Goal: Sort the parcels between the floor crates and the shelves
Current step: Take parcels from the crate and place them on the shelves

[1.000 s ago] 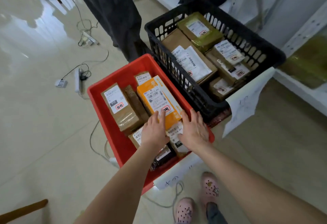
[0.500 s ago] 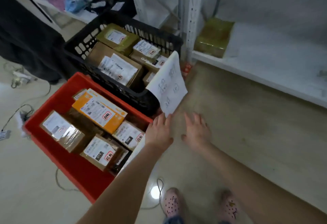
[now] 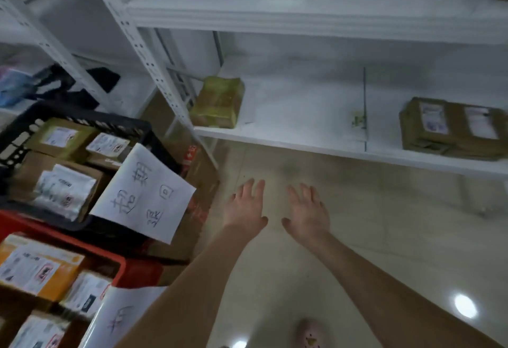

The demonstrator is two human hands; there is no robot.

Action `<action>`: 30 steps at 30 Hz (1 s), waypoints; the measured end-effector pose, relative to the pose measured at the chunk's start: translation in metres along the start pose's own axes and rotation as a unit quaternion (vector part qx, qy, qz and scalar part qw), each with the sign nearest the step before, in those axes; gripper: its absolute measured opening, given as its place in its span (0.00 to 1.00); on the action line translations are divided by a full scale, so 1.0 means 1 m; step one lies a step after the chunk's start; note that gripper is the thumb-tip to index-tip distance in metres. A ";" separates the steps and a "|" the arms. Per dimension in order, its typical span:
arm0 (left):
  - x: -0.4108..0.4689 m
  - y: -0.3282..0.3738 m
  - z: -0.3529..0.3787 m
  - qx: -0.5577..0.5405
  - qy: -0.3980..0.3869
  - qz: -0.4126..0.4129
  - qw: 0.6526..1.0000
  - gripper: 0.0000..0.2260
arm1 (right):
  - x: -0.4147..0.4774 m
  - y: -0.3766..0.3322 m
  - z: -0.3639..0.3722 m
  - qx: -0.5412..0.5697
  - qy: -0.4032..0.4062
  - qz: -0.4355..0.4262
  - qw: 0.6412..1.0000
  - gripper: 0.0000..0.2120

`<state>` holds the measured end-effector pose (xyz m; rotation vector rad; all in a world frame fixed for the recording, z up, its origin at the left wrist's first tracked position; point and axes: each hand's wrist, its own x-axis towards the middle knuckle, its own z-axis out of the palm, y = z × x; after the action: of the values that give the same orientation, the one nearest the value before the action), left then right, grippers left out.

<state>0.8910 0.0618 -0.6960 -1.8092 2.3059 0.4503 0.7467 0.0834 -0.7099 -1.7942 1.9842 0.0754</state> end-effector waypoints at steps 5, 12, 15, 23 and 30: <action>0.044 0.049 -0.002 0.011 -0.005 0.033 0.999 0.39 | 0.019 0.062 -0.023 0.001 0.004 0.046 0.999 0.37; 0.102 0.056 -0.008 0.016 -0.017 0.056 0.998 0.39 | 0.063 0.082 -0.033 0.004 0.002 0.090 0.996 0.35; 0.132 0.035 -0.014 0.024 -0.016 0.056 0.998 0.38 | 0.096 0.068 -0.034 0.006 0.014 0.088 0.996 0.34; 0.241 -0.082 -0.026 0.003 0.001 0.022 1.000 0.34 | 0.219 -0.026 -0.011 0.071 0.014 0.096 0.993 0.34; 0.337 -0.176 -0.017 -0.028 -0.027 -0.050 0.998 0.33 | 0.323 -0.090 0.022 0.159 -0.008 0.053 0.986 0.32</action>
<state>0.9791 -0.2908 -0.8102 -1.9044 2.1759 0.5471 0.8253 -0.2219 -0.8251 -1.4822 1.9513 -0.1822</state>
